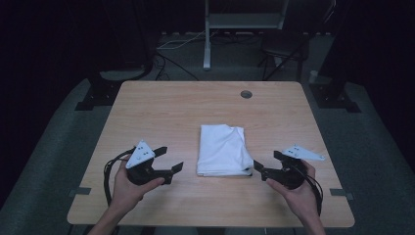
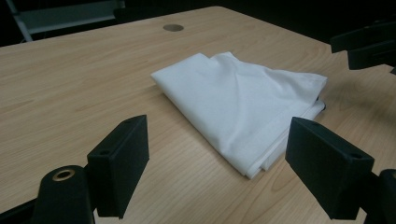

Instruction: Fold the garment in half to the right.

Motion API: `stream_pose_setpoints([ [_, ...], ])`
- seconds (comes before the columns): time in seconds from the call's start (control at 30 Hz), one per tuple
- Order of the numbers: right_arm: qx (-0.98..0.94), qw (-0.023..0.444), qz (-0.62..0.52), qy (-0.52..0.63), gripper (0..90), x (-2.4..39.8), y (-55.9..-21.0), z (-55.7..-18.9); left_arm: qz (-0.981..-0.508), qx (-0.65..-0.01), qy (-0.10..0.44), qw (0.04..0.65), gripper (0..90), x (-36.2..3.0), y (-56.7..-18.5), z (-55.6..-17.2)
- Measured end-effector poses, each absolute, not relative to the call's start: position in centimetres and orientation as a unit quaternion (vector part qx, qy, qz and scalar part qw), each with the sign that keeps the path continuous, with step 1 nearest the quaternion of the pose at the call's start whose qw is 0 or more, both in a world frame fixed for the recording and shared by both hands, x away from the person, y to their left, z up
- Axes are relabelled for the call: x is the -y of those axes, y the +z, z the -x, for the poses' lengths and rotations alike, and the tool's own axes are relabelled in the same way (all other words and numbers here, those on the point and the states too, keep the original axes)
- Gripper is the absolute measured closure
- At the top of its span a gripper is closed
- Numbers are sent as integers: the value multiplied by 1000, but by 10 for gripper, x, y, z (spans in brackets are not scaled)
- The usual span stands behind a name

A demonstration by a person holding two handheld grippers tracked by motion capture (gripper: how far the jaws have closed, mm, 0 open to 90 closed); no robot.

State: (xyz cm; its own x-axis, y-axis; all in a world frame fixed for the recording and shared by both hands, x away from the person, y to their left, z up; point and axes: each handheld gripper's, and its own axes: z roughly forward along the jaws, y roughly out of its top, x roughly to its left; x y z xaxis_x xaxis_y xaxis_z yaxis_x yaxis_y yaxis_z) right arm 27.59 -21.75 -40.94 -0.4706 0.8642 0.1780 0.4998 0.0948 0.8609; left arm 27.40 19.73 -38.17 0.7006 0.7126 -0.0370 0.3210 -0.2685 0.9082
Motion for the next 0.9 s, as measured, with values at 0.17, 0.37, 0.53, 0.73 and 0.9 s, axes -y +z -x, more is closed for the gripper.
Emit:
stream_pose_setpoints([
  [0.17, -711, 194, -480, 477, 134, 222, -410, -274, -766, -343, 199, 506, 213, -210, -381, -270],
  [0.37, -709, 193, -482, 478, 131, 227, -410, -270, -760, -350, 208, 507, 213, -222, -380, -266],
  [0.53, -706, 198, -482, 481, 131, 231, -409, -267, -754, -356, 216, 508, 213, -232, -378, -263],
  [0.73, -703, 203, -482, 482, 131, 235, -407, -265, -750, -360, 222, 509, 213, -241, -377, -260],
  [0.9, -703, 207, -483, 480, 131, 237, -406, -263, -745, -365, 226, 510, 213, -247, -378, -257],
])
